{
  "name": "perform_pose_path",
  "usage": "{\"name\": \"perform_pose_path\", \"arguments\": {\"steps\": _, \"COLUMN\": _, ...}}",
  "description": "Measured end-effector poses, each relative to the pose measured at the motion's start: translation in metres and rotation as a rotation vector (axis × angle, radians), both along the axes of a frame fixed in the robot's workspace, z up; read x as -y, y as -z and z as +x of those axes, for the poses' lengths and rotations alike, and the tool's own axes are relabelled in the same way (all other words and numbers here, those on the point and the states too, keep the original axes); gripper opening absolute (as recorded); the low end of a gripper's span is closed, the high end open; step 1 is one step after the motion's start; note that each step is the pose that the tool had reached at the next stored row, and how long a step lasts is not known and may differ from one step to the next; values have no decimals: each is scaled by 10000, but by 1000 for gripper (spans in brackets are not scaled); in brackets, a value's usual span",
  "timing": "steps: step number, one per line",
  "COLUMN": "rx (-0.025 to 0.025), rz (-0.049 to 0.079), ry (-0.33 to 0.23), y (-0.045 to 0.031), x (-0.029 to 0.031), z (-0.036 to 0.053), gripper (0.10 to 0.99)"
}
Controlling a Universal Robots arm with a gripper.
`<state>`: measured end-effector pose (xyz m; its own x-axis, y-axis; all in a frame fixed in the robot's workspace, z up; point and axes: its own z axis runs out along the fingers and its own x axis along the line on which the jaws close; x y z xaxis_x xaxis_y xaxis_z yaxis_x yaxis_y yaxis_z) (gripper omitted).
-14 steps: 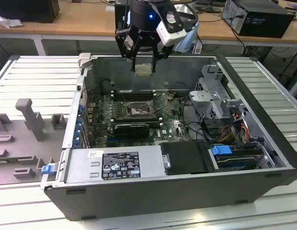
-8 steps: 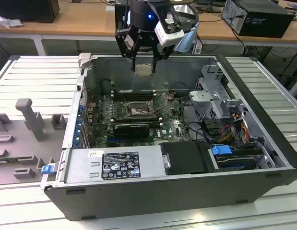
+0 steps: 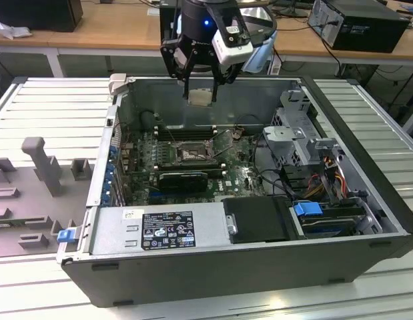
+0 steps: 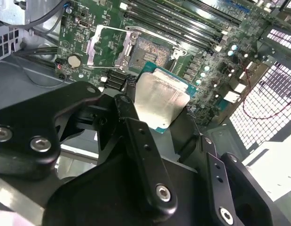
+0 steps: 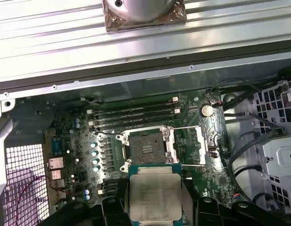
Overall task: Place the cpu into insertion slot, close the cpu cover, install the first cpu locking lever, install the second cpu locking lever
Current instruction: 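Place the cpu into insertion slot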
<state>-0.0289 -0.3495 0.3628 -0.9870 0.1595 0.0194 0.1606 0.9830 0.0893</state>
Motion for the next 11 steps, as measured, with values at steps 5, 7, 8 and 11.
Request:
{"name": "perform_pose_path", "arguments": {"steps": 5, "rx": 0, "rz": 1, "ry": 301, "y": 0, "x": 0, "z": 0, "gripper": 537}}
{"name": "perform_pose_path", "arguments": {"steps": 7, "rx": 0, "rz": 0, "ry": 405, "y": 0, "x": 0, "z": 0, "gripper": 537}}
{"name": "perform_pose_path", "arguments": {"steps": 8, "rx": 0, "rz": 0, "ry": 470, "y": 0, "x": 0, "z": 0, "gripper": 537}}
{"name": "perform_pose_path", "arguments": {"steps": 11, "rx": 0, "rz": 0, "ry": 657, "y": 1, "x": 0, "z": 0, "gripper": 537}}
